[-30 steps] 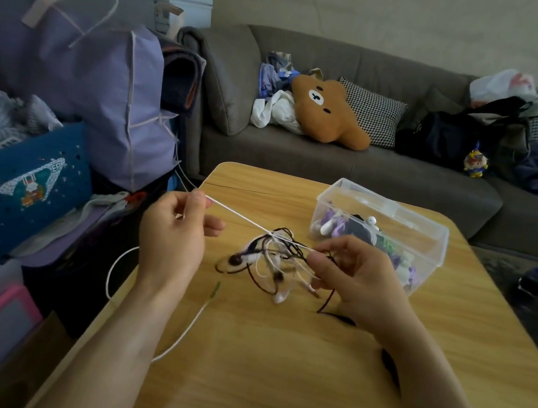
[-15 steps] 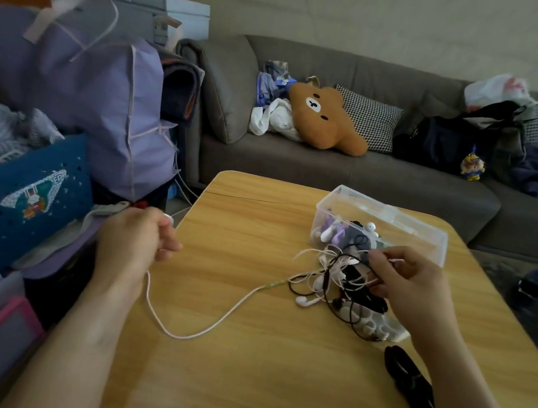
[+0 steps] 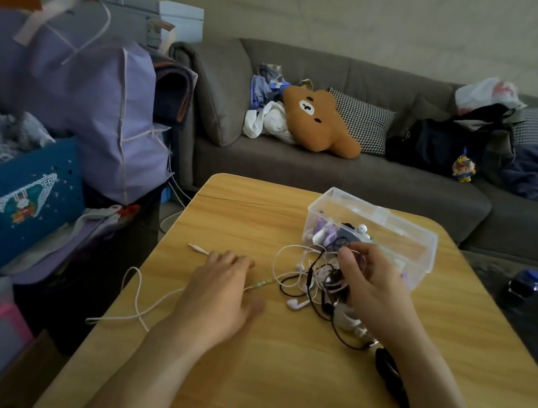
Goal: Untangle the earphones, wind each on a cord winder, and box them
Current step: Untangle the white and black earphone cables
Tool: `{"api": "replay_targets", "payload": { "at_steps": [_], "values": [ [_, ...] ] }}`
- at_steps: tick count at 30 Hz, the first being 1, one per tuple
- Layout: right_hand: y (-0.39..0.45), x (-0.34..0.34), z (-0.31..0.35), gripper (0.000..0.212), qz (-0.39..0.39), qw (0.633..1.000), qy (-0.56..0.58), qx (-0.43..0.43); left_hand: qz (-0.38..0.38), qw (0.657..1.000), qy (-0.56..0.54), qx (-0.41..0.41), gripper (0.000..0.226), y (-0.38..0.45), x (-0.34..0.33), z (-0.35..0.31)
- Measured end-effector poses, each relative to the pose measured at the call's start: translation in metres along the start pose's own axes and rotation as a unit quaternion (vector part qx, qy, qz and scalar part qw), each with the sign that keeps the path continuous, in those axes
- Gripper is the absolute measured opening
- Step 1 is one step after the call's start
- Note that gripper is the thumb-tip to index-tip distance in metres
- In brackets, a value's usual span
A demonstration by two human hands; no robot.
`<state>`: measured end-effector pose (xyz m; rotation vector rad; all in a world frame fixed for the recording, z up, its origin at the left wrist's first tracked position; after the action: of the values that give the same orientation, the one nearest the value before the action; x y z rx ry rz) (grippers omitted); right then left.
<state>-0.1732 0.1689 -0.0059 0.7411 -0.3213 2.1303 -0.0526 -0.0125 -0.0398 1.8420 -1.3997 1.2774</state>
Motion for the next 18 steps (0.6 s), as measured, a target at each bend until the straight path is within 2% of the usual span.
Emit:
{"api": "replay_targets", "payload": {
  "at_steps": [2, 4, 7, 9, 11, 13, 15, 18],
  "values": [
    [0.001, 0.004, -0.007, 0.052, -0.011, 0.999, -0.035, -0.032, -0.035, 0.999, -0.030, 0.007, 0.037, 0.005, -0.001, 0.002],
    [-0.001, 0.010, -0.010, 0.059, -0.046, 0.998, -0.024, -0.047, -0.065, 0.997, -0.052, 0.004, 0.006, 0.005, 0.003, 0.003],
    [-0.012, 0.023, 0.004, 0.049, -0.146, 0.989, -0.012, 0.003, -0.077, 0.994, -0.078, 0.001, 0.016, 0.005, 0.005, 0.005],
    [-0.022, 0.026, 0.028, 0.035, -0.189, 0.976, -0.046, 0.098, -0.085, 0.988, -0.131, -0.017, 0.013, 0.000, 0.011, 0.003],
    [-0.028, 0.018, 0.049, 0.022, -0.163, 0.965, -0.071, 0.192, -0.075, 0.976, -0.192, -0.070, 0.011, -0.005, 0.018, -0.005],
    [-0.030, -0.003, 0.060, 0.033, -0.071, 0.965, -0.085, 0.238, -0.070, 0.952, -0.266, -0.133, 0.012, -0.015, 0.028, -0.016],
    [-0.029, -0.028, 0.061, 0.043, 0.016, 0.964, -0.124, 0.234, -0.093, 0.931, -0.309, -0.172, 0.014, -0.024, 0.039, -0.024],
    [-0.028, -0.048, 0.058, 0.033, 0.006, 0.947, -0.204, 0.247, -0.149, 0.917, -0.309, -0.205, 0.015, -0.034, 0.049, -0.028]
  ]
}}
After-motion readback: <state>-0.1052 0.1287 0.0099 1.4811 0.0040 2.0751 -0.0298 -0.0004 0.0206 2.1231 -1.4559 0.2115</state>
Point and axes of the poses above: each hand's wrist, its own y-axis towards the middle knuckle, its own x-axis out of the back of the hand, z = x × y, the point moved 6 cm from there along y, towards the middle knuckle, and after that the axes turned 15 degrees about z, right-handed, at the moved point
